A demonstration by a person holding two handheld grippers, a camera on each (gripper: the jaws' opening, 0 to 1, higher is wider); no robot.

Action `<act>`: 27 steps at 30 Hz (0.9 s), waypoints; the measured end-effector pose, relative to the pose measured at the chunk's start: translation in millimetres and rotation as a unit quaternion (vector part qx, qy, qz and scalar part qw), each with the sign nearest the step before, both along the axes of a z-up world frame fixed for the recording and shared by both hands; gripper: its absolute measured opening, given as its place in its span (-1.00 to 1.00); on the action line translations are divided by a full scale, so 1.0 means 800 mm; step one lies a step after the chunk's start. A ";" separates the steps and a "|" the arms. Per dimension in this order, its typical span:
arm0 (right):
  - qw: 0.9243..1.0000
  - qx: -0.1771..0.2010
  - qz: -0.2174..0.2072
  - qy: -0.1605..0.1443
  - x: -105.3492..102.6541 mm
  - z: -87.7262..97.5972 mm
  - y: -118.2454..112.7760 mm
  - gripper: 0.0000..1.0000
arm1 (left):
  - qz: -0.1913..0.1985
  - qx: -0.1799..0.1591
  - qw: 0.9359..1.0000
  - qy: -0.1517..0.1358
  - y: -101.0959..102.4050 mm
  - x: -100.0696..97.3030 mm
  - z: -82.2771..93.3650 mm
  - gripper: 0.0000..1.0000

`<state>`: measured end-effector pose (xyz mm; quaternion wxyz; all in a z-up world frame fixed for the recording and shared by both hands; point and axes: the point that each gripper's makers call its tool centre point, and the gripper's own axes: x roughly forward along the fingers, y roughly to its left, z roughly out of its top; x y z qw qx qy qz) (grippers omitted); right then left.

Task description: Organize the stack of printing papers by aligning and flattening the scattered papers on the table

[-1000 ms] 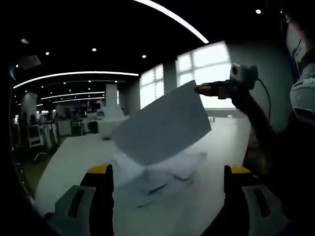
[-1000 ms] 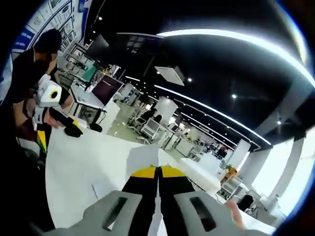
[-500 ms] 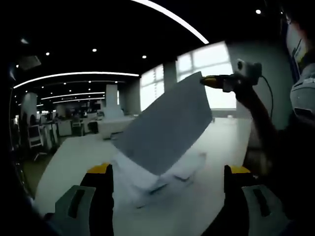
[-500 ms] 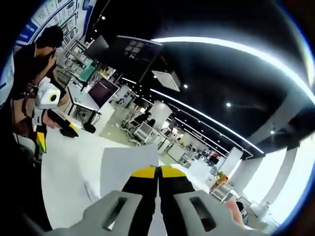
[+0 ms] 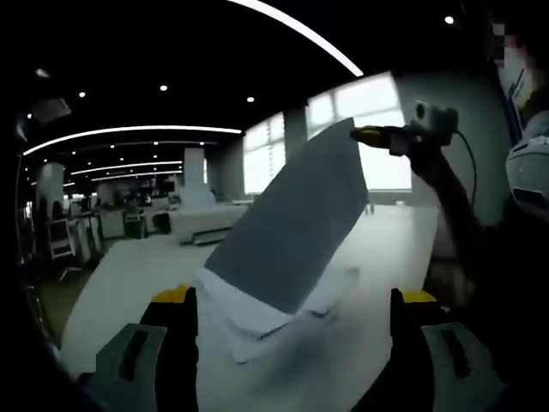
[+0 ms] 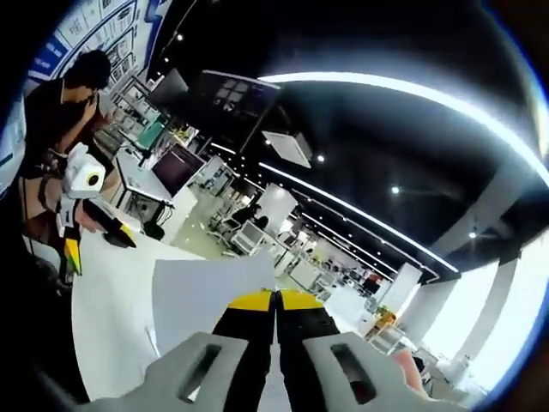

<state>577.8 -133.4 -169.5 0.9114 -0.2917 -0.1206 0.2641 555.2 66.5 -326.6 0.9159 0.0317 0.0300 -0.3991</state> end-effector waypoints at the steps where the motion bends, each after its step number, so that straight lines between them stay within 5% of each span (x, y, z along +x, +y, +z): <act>1: 1.000 0.000 0.000 -0.002 0.000 0.001 0.000 -1.00 | 0.000 0.000 1.000 0.000 0.000 0.000 0.000 0.91; 13: 1.000 -0.006 0.004 -0.010 0.002 0.008 -0.001 -1.00 | 0.002 0.005 1.000 -0.005 0.002 0.002 0.006 0.91; 27: 0.995 0.003 0.096 0.017 0.003 0.027 0.019 -1.00 | 0.013 0.017 0.999 -0.034 0.009 0.013 0.036 0.91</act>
